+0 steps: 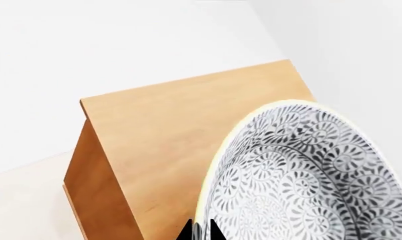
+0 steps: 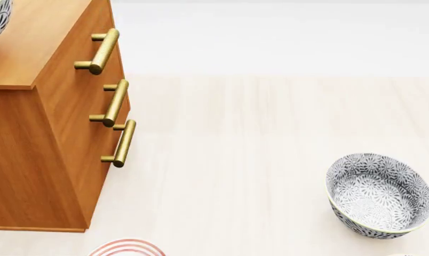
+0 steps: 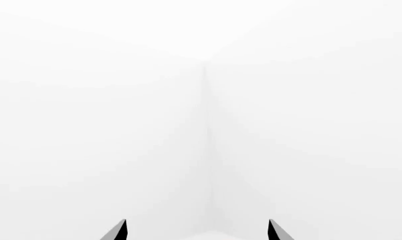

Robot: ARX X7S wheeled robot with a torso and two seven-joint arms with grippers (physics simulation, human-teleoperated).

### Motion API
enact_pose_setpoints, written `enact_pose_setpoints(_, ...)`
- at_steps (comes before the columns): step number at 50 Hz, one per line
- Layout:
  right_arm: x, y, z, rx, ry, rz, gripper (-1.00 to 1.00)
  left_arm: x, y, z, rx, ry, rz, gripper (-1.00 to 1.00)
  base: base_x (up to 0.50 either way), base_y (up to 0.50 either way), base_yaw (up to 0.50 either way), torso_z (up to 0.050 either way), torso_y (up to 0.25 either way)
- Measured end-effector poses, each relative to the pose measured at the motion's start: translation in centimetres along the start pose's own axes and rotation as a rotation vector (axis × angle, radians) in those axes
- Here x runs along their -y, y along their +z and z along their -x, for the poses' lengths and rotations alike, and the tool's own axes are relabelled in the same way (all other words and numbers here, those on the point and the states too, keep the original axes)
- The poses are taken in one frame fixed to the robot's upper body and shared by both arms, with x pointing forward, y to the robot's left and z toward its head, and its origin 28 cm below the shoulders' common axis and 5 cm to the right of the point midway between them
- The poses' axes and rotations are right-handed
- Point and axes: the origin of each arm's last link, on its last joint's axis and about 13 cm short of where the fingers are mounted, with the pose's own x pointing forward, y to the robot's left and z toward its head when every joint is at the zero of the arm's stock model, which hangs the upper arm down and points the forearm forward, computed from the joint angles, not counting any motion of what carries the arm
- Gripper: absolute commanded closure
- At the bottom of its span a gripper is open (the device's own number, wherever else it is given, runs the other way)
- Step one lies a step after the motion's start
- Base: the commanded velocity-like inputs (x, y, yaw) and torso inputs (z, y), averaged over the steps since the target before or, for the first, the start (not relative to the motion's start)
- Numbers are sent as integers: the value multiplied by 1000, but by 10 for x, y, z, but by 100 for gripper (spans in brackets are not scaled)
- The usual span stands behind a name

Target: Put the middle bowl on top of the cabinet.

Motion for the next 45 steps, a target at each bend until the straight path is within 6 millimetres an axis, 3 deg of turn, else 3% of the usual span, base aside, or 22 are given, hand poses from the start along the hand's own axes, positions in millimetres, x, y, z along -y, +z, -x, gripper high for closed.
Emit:
enact_pose_setpoints(15, 1, 1, 0, 5, -3, -2, -100, -2, -3, -9, 2, 19, -4, 100, 0, 0, 0, 0, 0)
enact_pose_setpoints(16, 1, 1, 0, 6, -3, -2, -100, -2, -3, -9, 2, 19, -5, -100, 0, 0, 0, 0, 0)
enact_pose_setpoints(32, 1, 2, 1, 10, -4, -3, -100, -2, -1, -8, 31, 21, -13, -100, 0, 0, 0, 0, 0)
enact_pose_setpoints(45, 2, 2, 1, 10, 0, -2, -100, -4, 8, 25, 189, -40, -51, -100, 0, 0, 0, 0, 0)
